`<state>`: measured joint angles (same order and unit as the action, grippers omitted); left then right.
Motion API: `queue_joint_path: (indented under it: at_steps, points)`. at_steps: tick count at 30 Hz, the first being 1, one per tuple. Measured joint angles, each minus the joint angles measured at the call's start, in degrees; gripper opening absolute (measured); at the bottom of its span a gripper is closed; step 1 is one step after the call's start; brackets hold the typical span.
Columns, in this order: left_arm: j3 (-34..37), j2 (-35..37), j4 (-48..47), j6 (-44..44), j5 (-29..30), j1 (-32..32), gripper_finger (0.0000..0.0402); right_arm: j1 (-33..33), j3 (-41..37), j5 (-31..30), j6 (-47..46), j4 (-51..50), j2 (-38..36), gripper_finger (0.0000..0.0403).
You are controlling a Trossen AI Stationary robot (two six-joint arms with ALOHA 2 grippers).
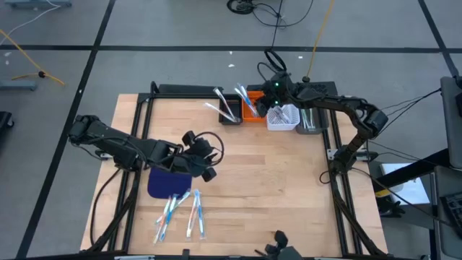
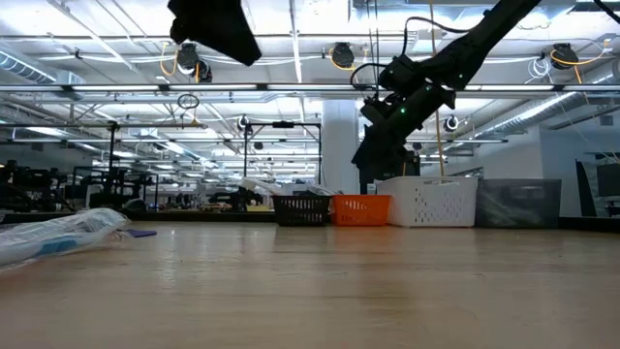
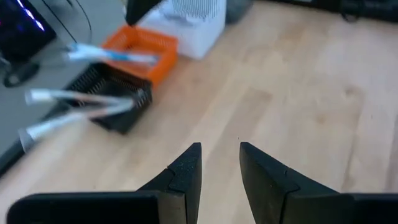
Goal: Pick & Place Toothbrushes
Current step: Put the blue toothbrush into the orange bin
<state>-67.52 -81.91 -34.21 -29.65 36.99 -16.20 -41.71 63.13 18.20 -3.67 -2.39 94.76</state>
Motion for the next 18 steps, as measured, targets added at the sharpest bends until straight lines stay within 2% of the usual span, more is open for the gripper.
queue_joint_path:
  at_steps: [4, 8, 14, 18]
  points:
    - [0.0, 0.0, -5.82, -7.81, -2.86, -0.05, 0.0111, 2.18, 0.0, 4.61, -0.14, 2.05, -0.03, 0.0107]
    - [0.1, 0.0, -13.42, -17.15, -8.29, -0.15, 0.0111, 4.66, 0.0, 5.99, -0.13, 2.44, -0.43, 0.0107]
    - [3.59, 0.04, -15.38, -30.66, -16.48, -1.87, 0.0111, 8.65, 0.02, 6.06, 0.03, 2.37, -0.62, 0.0107]
    - [7.44, 0.04, -14.98, -38.9, -18.97, -4.37, 0.0111, 10.98, 0.02, 6.09, 1.37, 2.09, -0.66, 0.0107]
